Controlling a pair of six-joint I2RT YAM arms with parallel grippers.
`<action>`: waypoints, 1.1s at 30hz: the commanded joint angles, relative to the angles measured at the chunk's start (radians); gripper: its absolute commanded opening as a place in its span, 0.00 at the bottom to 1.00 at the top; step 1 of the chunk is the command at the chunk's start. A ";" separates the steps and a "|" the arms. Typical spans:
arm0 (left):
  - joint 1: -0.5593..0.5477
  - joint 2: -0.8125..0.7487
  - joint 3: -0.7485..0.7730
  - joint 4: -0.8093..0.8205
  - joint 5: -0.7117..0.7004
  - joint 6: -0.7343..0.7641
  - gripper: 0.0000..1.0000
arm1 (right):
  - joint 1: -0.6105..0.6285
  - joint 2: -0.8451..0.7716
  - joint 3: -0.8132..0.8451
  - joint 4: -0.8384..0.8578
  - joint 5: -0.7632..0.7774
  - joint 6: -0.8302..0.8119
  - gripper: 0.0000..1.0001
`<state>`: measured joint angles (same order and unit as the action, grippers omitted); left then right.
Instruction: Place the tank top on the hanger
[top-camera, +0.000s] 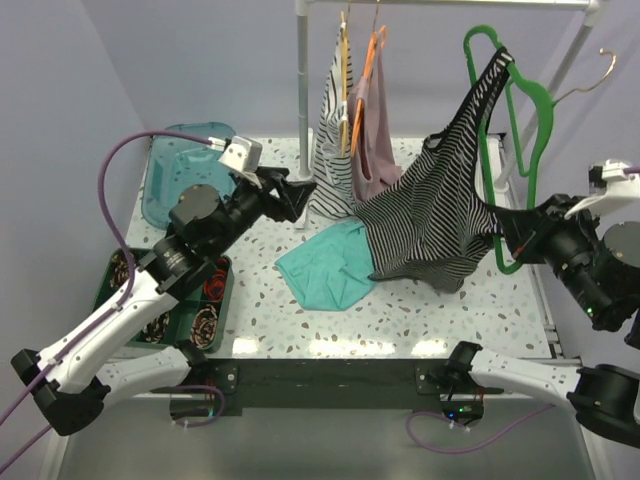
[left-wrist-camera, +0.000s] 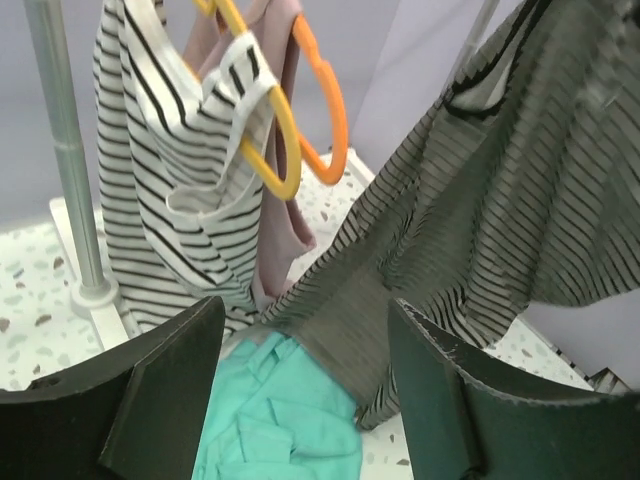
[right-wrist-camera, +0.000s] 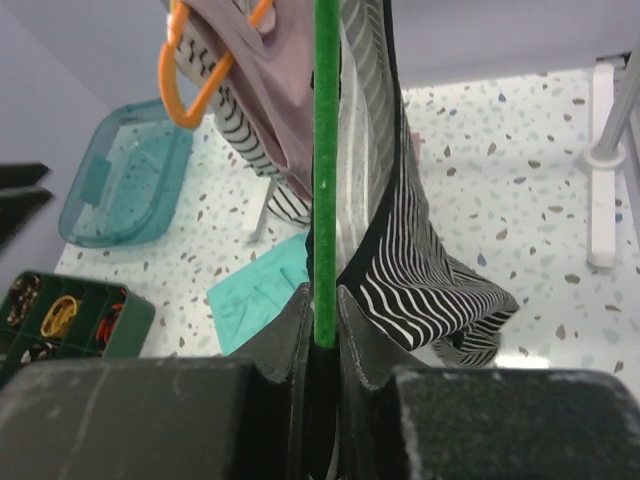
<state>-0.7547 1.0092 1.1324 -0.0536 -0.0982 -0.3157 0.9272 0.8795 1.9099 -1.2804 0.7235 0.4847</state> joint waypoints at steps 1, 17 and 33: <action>0.003 0.048 -0.068 0.081 -0.018 -0.072 0.70 | -0.001 0.082 0.170 0.001 0.054 -0.074 0.00; 0.002 0.055 -0.123 0.097 0.044 -0.109 0.68 | -0.004 0.042 -0.348 0.157 0.113 -0.057 0.00; 0.002 -0.032 -0.160 0.055 0.094 -0.115 0.68 | -0.640 0.321 -0.234 0.575 -0.604 -0.343 0.00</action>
<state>-0.7547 0.9920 0.9833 -0.0246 -0.0223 -0.4274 0.3058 1.1862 1.5539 -0.9062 0.2653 0.2321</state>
